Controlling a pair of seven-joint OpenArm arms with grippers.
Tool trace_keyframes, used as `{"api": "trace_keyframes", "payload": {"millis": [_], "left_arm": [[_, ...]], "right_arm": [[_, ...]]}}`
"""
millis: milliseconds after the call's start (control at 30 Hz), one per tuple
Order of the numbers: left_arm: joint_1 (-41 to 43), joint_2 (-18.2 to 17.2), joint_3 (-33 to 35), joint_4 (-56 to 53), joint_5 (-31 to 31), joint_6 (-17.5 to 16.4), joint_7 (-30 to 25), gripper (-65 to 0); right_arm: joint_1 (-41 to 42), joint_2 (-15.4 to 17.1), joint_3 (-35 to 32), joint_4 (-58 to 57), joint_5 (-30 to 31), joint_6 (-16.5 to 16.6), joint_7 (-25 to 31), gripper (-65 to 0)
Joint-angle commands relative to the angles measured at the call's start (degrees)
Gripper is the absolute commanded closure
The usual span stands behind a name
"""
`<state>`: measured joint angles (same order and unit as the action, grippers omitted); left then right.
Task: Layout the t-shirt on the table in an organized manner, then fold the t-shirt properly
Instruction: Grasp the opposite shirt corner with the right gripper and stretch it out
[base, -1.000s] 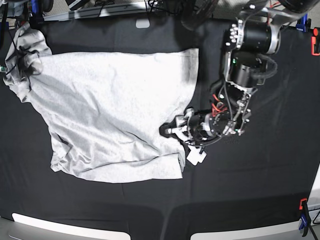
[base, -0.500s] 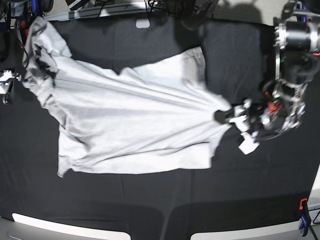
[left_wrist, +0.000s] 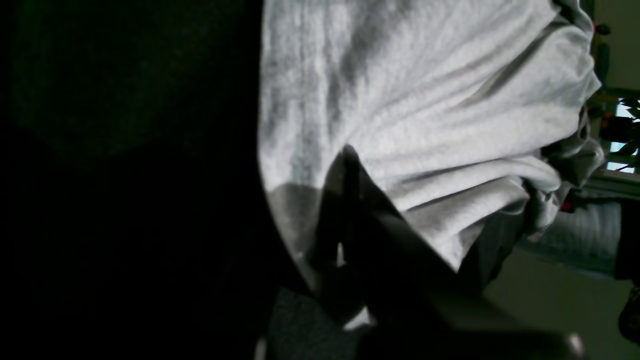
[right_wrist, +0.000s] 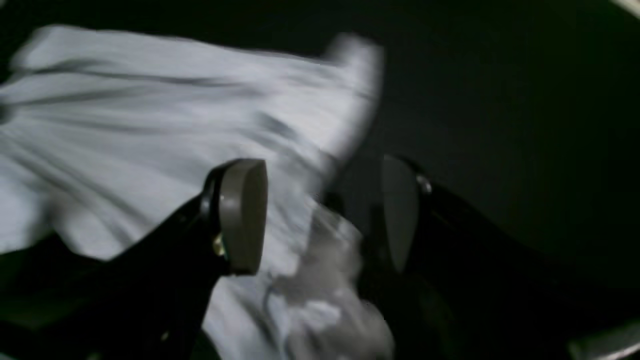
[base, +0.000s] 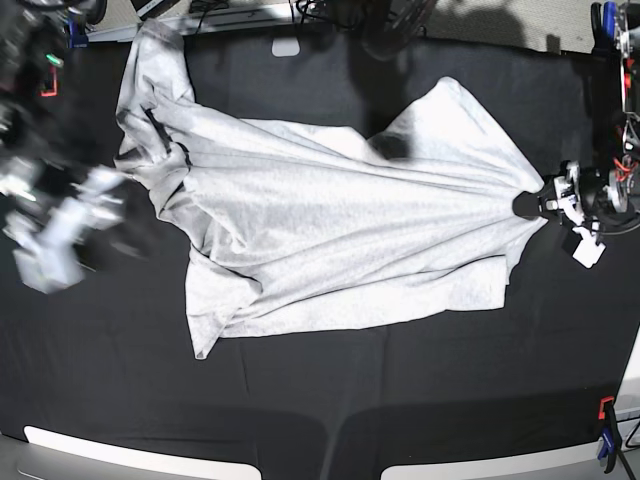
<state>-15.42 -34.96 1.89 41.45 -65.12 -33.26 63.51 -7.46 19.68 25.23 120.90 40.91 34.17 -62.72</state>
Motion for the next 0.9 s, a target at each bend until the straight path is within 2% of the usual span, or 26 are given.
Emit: {"api": "trace_keyframes", "payload": {"millis": [0,167,267,333,500,633,767,867], "left_arm": [[0.70,-0.04,0.39,-0.24,5.49,1.70,3.37,0.0],[1.75,1.31,0.39,-0.24,5.46,1.68,4.00,0.0],[2.16,1.46,0.39,-0.24,5.46,1.68,4.13,0.0],[2.25,1.46,0.39,-0.24,5.44,1.68,4.17,0.0],[2.23,1.46,0.39,-0.24,5.44,1.68,4.17,0.0],[2.23,1.49,0.39,-0.24,5.44,1.68,4.11,0.0],[2.23,1.57,0.39,-0.24,5.44,1.66,4.13,0.0],[2.23,1.75,0.39,-0.24,5.44,1.66,3.91,0.0]], "right_arm": [[2.03,-0.22,-3.13,0.94,-2.58,0.02,2.47,-35.3],[8.50,-6.47,-20.41,-2.82,-25.09,-0.85,8.15,-35.1],[11.69,-8.85,-27.52,-9.57,-35.63,-5.14,11.63,-35.1],[14.21,-9.53,-30.91,-15.65,-41.27,-6.56,13.33,-35.1],[21.55,-9.53,-36.63,-31.52,-46.77,-9.55,14.88,-35.1],[26.18,-9.53,-38.99,-40.70,-47.12,-10.23,14.60,-35.1],[27.06,-9.44,-39.08,-42.99,-52.17,-12.85,12.90,-35.1],[26.91,-9.09,-39.08,-42.99,-52.72,-13.64,11.89,-35.0]]}}
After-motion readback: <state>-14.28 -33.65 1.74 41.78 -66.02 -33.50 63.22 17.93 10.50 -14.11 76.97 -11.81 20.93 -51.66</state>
